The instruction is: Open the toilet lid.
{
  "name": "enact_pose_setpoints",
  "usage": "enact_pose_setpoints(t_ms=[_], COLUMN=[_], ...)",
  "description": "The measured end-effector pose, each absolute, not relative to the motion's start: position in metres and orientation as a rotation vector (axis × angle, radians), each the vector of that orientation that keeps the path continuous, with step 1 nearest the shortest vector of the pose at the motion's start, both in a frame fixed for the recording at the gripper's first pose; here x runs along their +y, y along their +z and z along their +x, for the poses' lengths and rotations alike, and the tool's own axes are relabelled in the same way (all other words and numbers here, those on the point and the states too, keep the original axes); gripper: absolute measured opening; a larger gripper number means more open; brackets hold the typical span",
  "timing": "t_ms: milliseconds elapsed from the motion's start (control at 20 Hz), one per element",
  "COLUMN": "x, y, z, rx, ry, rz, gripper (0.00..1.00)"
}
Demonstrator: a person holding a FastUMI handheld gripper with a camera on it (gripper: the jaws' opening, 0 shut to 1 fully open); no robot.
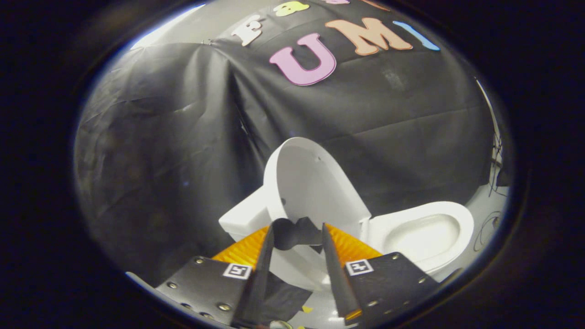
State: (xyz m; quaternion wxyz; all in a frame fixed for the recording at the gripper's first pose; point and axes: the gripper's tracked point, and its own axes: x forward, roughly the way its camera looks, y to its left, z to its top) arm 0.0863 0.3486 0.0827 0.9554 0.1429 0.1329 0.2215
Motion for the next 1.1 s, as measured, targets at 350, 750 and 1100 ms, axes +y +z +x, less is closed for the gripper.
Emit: enact_pose_setpoints(t_ms=[350,750,1100], x=[0.249,0.142,0.053], y=[0.099,0.115,0.113], z=[0.087,0.069,0.04], rx=[0.171,0.075,0.026], ry=[0.285,0.136,0.026], rz=[0.183,0.064,0.053], gripper=[0.97,0.97,0.97])
